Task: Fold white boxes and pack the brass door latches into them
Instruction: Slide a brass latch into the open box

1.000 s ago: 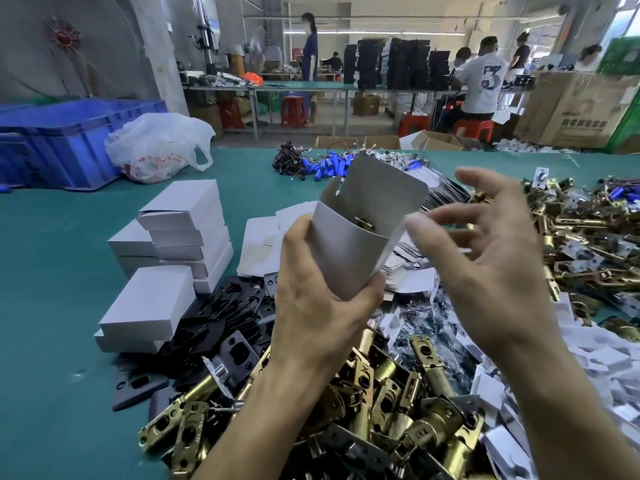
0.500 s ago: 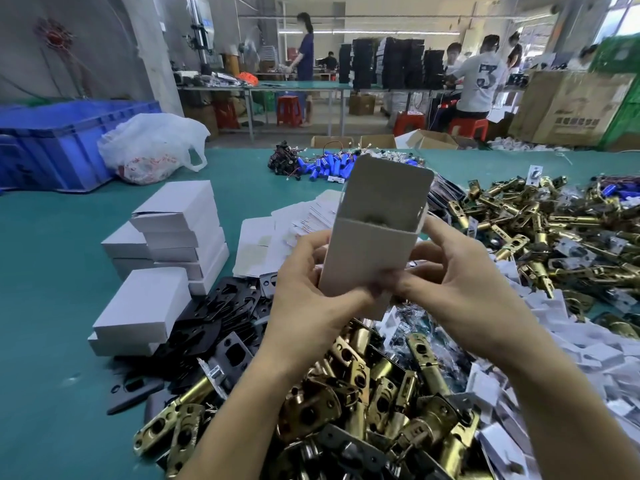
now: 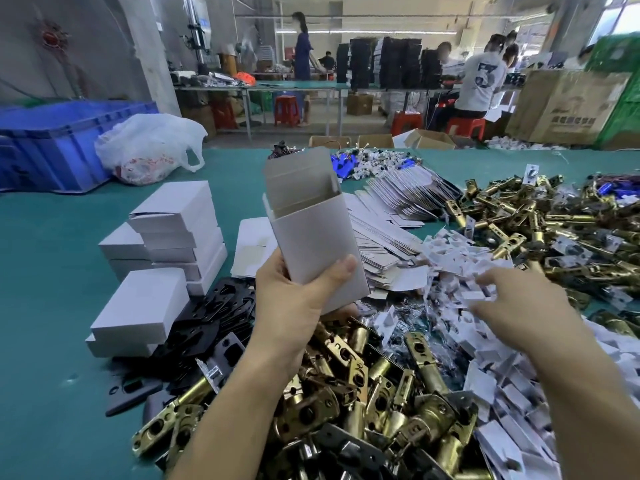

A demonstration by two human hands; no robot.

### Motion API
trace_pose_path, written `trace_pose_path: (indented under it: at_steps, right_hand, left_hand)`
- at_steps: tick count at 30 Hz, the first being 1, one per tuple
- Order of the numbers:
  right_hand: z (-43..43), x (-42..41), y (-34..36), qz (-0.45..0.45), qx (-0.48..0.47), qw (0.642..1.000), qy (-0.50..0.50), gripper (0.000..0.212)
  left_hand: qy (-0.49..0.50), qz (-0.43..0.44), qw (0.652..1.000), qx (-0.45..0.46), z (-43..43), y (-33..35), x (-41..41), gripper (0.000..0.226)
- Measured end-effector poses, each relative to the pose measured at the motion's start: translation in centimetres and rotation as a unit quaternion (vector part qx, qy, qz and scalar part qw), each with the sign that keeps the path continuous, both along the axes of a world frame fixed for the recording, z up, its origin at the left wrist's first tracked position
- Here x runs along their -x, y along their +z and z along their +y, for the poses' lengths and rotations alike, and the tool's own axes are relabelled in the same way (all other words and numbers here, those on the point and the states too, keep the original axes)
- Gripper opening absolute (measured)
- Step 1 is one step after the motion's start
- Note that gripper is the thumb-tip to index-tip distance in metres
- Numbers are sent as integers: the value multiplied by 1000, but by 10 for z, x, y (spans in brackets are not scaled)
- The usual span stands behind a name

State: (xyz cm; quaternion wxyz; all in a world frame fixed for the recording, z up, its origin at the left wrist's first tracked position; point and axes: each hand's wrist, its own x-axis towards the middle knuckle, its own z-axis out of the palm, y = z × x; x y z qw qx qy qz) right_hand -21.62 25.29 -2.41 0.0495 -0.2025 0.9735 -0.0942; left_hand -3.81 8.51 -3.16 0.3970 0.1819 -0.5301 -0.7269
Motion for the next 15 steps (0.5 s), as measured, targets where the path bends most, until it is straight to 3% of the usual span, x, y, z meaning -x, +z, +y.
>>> trace_pose_path:
  at_steps: [4,10,15]
  right_hand:
    - [2,6,-11,-39,35,998,-34,46]
    - [-2,4,-16,-32,99,994,-41,42]
    - [1,1,-2,45,179,983,-25,40]
  left_hand:
    - [-11,-16,1000,20,-1,-2,-2,58]
    - [-50,-69,989,119,3,-4,-4,39]
    - [-37,-110,985,126,3,-9,0,41]
